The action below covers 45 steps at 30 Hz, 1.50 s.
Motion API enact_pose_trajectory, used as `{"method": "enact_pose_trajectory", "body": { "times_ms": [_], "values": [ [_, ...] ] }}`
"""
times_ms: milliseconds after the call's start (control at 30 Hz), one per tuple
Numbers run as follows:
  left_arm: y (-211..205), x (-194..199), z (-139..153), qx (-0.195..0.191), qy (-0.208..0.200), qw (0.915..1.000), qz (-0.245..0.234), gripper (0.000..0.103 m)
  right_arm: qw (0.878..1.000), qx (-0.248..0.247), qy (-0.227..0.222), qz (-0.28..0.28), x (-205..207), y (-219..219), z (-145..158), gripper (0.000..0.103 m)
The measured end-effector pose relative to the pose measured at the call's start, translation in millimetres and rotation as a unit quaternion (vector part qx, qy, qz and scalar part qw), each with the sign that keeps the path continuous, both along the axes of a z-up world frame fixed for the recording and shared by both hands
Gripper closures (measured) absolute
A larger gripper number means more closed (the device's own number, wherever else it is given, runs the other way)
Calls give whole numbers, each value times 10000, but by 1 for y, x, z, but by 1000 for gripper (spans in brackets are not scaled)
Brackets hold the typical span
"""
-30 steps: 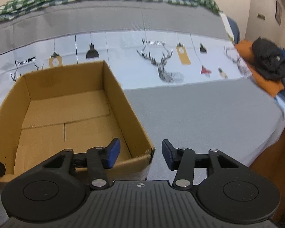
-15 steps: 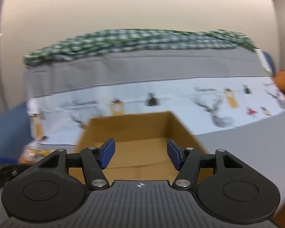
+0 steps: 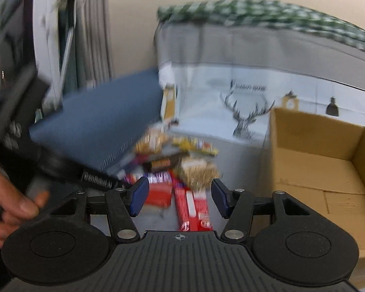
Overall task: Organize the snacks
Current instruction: 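Move both tools down to the snack pile beside the box, then grasp the green-labelled snack pack with left tool while right grasps red wafer bar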
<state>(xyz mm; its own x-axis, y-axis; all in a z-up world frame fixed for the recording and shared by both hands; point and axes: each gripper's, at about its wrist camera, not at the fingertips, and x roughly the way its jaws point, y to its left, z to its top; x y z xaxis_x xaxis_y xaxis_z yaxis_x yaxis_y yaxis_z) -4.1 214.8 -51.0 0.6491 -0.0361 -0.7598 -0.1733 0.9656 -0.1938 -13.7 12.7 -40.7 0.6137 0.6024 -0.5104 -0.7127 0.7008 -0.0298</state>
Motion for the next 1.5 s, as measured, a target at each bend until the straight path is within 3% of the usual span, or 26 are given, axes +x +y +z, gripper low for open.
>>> {"method": "enact_pose_trajectory", "body": {
  "times_ms": [33,100,167,233,300,533,633,833,867,933,1033,1100,1133,1167,1200,1267,1367,1433,1500],
  "values": [
    [2,1,-2,52,55,9999,77,75,10000,-76,28,10,2,7,-8,45],
    [5,4,-7,112,227,9995,183,55,9995,-314,68,16,10,20,-21,45],
    [8,7,-14,203,381,9986,298,44,9987,-475,166,-6,16,26,-32,43],
    [10,6,-15,257,350,9984,357,37,9979,-601,246,33,24,32,-42,39],
    [9,7,-17,358,381,9979,371,23,9959,-846,327,9,29,38,-53,36],
    [-15,26,-34,1259,543,9905,7,11,9901,-1138,767,-282,56,46,-80,30],
    [-19,30,-40,1458,644,9872,-39,11,9865,-1255,1003,-332,64,46,-92,31],
    [-17,28,-39,1520,647,9862,100,17,9862,-1107,1216,-213,64,42,-93,53],
    [-17,28,-39,1530,656,9860,113,17,9862,-1054,1261,-186,62,40,-92,62],
    [-16,28,-39,1564,672,9853,150,17,9865,-1021,1272,-174,59,37,-89,65],
    [-16,27,-39,1688,663,9831,236,27,9861,-1030,1294,-158,49,32,-84,70],
    [-14,26,-37,1730,622,9823,362,46,9848,-1070,1355,-190,42,27,-81,70],
    [-13,24,-36,1671,579,9835,387,52,9841,-1062,1412,-181,39,25,-79,70],
    [-11,22,-32,1529,490,9863,378,67,9835,-1046,1469,-164,36,23,-77,70],
    [-10,19,-29,1382,389,9890,351,72,9830,-1054,1497,-123,31,21,-75,70],
    [-13,13,-20,1285,170,9911,301,73,9826,-1147,1459,-43,24,21,-72,70],
    [-13,4,-10,753,8,9971,67,73,9820,-1232,1432,34,16,21,-71,70],
    [-8,-1,-6,252,109,9996,-1,73,9810,-1317,1425,88,11,21,-70,67],
    [0,-3,-8,-361,463,9983,-16,73,9799,-1348,1462,172,8,20,-67,64]
  ]
}}
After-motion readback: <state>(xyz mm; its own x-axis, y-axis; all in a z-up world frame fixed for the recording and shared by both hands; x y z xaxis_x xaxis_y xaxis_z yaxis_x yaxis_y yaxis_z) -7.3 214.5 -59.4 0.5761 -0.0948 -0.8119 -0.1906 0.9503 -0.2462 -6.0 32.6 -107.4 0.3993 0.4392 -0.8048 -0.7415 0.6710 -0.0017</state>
